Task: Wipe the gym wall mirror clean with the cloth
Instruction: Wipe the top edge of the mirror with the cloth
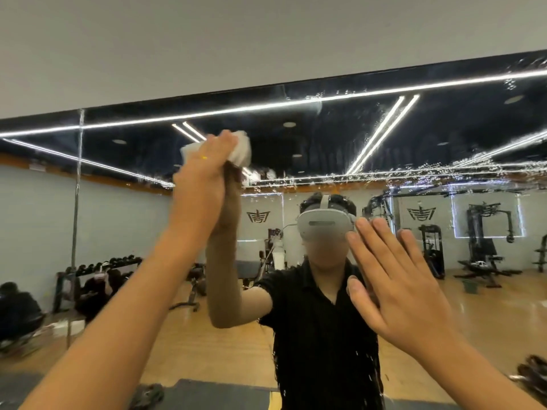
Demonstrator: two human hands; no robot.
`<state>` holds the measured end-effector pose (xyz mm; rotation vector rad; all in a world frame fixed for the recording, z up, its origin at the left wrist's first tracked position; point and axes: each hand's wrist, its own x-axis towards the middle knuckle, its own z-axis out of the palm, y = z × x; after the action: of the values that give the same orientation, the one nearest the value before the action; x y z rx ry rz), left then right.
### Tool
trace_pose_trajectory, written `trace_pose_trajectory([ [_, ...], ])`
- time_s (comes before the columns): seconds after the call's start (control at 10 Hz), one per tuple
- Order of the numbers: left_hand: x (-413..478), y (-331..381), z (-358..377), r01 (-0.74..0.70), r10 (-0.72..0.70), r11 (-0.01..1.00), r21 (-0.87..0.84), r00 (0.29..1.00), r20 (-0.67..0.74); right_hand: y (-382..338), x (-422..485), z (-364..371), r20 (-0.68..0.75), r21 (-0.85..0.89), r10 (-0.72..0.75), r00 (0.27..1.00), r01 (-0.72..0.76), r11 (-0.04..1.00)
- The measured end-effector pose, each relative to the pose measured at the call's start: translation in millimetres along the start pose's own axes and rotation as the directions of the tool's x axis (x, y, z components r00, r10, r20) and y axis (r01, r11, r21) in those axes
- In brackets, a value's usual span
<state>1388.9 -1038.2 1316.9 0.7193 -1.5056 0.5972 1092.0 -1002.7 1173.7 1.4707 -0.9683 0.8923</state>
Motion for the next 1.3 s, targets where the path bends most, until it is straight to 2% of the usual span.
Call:
trace_pose_trajectory([
  [0.1, 1, -54, -26, 0.170, -0.172, 0.985, -0.030, 0.974, -0.146, 0, 0, 1, 0.014, -0.002, 0.005, 1.000, -0.004, 1.000],
  [0.2, 1, -69, -26, 0.221, -0.209, 0.974, 0.043, 0.960, -0.186, 0, 0, 1, 0.011, -0.003, 0.012, 1.000, -0.012, 1.000],
  [0.3, -11, -44, -12, 0.197, -0.196, 0.980, -0.006, 0.972, -0.127, -1, 0, 1, 0.014, 0.005, 0.017, 1.000, -0.017, 1.000],
  [0.4, -25, 4, 4, 0.059, -0.061, 0.997, -0.045, 0.997, -0.052, -1, 0, 0, 0.021, 0.000, 0.021, 1.000, -0.021, 1.000],
  [0.5, -11, 41, 17, -0.100, 0.099, 0.994, -0.030, 0.994, -0.048, -1, 0, 0, 0.019, 0.006, 0.021, 1.000, -0.021, 1.000],
  [0.6, 22, 68, 42, -0.133, 0.130, 0.989, -0.071, 0.990, -0.046, -1, 0, 0, 0.010, 0.000, 0.017, 1.000, -0.017, 1.000],
  [0.7, 57, 90, 61, -0.208, 0.214, 0.974, -0.085, 0.975, 0.060, -1, 0, -1, 0.018, 0.000, 0.017, 1.000, -0.017, 1.000],
  [0.9, 109, 105, 61, -0.192, 0.194, 0.979, -0.062, 0.980, 0.037, -1, -1, -1, 0.021, -0.009, 0.017, 1.000, -0.017, 1.000],
  [1.1, 28, 96, 55, -0.178, 0.184, 0.980, -0.092, 0.981, 0.067, -2, 0, -1, 0.007, -0.017, 0.016, 1.000, -0.016, 1.000],
  [1.2, 26, 92, 57, -0.133, 0.141, 0.985, -0.108, 0.987, 0.071, -1, 0, -1, 0.008, -0.011, 0.016, 1.000, -0.016, 1.000],
  [1.3, 67, 101, 56, -0.128, 0.134, 0.989, -0.076, 0.988, 0.078, -1, -1, -1, 0.005, -0.002, 0.014, 1.000, -0.014, 1.000],
])
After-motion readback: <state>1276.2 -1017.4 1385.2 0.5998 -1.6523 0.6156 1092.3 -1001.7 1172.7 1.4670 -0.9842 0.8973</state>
